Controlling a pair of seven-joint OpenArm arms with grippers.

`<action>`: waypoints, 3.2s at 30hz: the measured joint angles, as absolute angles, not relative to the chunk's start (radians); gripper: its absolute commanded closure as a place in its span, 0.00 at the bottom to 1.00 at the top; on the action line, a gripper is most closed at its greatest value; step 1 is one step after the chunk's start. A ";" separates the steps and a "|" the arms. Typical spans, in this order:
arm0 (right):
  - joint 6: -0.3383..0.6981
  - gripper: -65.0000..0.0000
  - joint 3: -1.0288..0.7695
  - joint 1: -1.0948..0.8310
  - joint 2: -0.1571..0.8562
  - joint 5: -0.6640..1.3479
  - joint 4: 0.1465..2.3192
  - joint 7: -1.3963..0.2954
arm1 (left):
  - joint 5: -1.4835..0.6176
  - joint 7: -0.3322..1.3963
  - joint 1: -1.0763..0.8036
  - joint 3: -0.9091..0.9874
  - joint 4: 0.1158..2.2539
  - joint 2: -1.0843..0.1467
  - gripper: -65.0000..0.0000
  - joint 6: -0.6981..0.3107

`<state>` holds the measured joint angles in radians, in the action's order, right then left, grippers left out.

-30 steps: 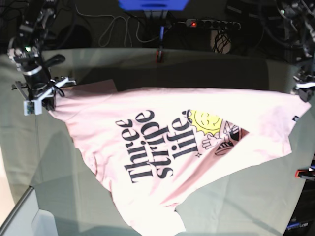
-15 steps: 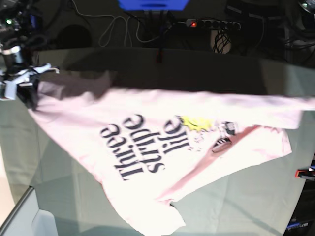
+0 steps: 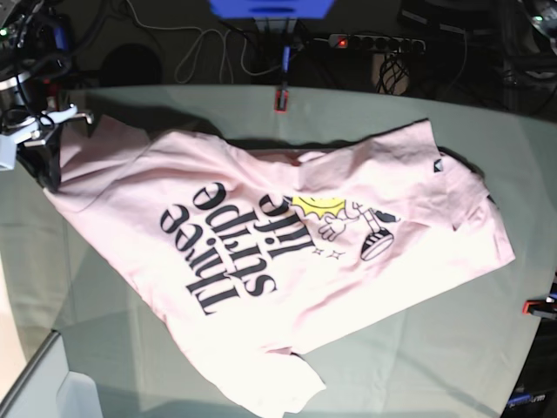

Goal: Layout the t-shirt on the table in an organized manner, then fold the t-shirt properly
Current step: 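Lift the shirt with both grippers, stretch it and lay it flat, then grasp the shirt hem corner with the left gripper, then lift the shirt high with both grippers and swing it down flat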

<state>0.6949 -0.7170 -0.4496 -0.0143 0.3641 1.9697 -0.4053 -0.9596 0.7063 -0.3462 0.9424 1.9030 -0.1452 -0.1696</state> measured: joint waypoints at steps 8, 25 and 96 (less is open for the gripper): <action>0.695 1.00 -0.704 -0.447 -0.014 0.367 1.950 -0.403 | -0.763 0.704 -0.370 0.757 1.767 -0.014 0.71 -0.160; 0.695 1.00 -0.671 -0.449 -0.011 0.364 1.950 -0.403 | -0.647 0.699 -0.352 0.640 1.536 0.014 0.71 -0.158; 0.707 1.00 -0.523 0.023 -0.016 0.104 1.952 -0.420 | -0.697 0.862 0.118 0.534 1.964 -0.222 1.00 -0.166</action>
<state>0.7067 -0.5232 0.0235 -0.0162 0.1043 1.9522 -0.4198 -0.6971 0.8623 0.1181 0.5343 1.9640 -0.2222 -0.1661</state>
